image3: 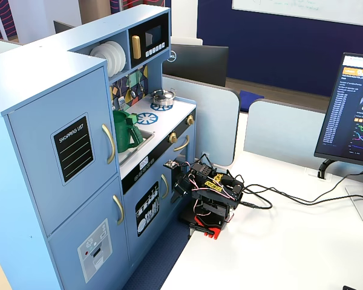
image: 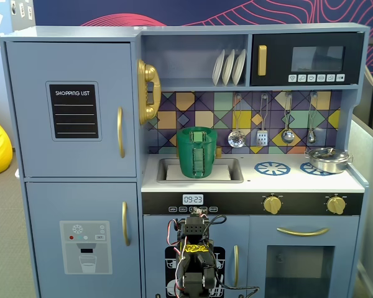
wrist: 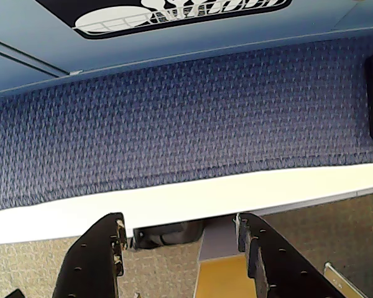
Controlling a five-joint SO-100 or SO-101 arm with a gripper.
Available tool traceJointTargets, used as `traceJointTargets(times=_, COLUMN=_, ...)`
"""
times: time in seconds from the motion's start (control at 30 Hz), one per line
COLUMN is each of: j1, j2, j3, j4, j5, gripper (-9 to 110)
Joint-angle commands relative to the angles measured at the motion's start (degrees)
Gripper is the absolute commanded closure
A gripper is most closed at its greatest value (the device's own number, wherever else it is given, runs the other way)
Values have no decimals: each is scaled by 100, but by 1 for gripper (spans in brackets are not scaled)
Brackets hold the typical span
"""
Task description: Take off the lid from the green recipient and place it on the counter
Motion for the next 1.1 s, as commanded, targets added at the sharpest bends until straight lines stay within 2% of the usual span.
traceJointTargets(times=0.0, j1=510, j2=-44, j3=-18, j4=1063, j5=-211, gripper=101)
traceJointTargets(times=0.47, j1=536, j2=-53, j3=-26, j4=940, j5=-334, gripper=101)
traceJointTargets(times=0.67, j1=598, j2=-70, j3=-949, j4=-940, j5=-668, gripper=101)
traceJointTargets(times=0.77, j1=624, j2=-580, j3=-2083, j4=-1863, j5=-1608, gripper=101)
traceJointTargets(times=0.97, j1=615, j2=-2039, j3=-4254, j4=-3507, j5=-1881, gripper=101)
traceJointTargets(times=1.0, j1=606, j2=-2215, j3=-4509, j4=-3630, j5=-1846, gripper=99)
traceJointTargets(times=1.07, j1=606, j2=-2461, j3=-4790, j4=-4061, j5=-1556, gripper=85)
